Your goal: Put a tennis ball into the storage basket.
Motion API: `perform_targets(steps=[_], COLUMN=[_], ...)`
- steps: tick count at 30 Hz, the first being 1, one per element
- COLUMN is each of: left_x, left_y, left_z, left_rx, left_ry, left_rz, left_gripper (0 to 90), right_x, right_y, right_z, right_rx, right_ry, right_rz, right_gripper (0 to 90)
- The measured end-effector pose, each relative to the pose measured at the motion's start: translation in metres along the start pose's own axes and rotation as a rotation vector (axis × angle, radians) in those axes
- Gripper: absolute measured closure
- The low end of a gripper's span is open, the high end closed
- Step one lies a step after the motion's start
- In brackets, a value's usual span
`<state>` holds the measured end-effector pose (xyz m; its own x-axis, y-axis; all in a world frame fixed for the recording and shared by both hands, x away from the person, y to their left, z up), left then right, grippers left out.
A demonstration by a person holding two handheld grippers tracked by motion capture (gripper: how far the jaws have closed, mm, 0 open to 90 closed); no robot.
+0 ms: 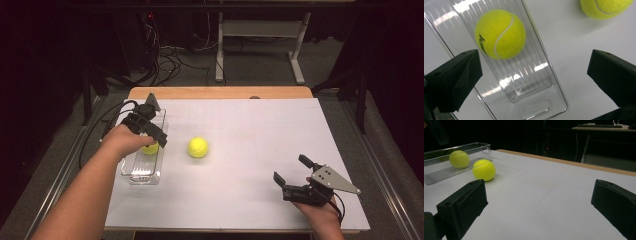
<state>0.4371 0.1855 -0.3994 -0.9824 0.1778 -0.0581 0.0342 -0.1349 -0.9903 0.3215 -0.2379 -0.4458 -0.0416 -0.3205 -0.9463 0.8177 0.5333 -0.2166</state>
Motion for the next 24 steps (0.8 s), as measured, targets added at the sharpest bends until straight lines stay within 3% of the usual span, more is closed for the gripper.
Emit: perform_targets(steps=[12,14,24], left_x=[0.015,0.018,0.036], left_y=[-0.007,-0.007,0.01], left_z=[0.01,0.014,0.032], left_rx=[-0.009,0.007,0.015], left_ry=[0.047,0.054,0.12], left_rz=[0.013,0.018,0.015], left_gripper=[0.8,0.8,0.7], right_x=[0.0,0.0,-0.001], right_y=[0.001,0.001,0.001], right_z=[-0.001,-0.001,-0.002], right_rx=[-0.002,-0.002,-0.002], right_ry=[0.0,0.0,0.0], right_rz=[-0.002,-0.001,0.0], right_gripper=[0.7,0.7,0.7])
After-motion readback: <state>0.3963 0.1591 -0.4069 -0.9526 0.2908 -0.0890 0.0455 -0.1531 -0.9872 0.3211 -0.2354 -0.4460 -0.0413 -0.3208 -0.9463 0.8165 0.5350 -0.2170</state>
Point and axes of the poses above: each handheld gripper's, and its own axes: y roughly forward along the jaws, x roughly out of its underside, z roughly to its right, the point moved 6 cm from there along y, roughly forward along the jaws, and after that the axes turned 14 degrees about -y, right-handed, at the moved point
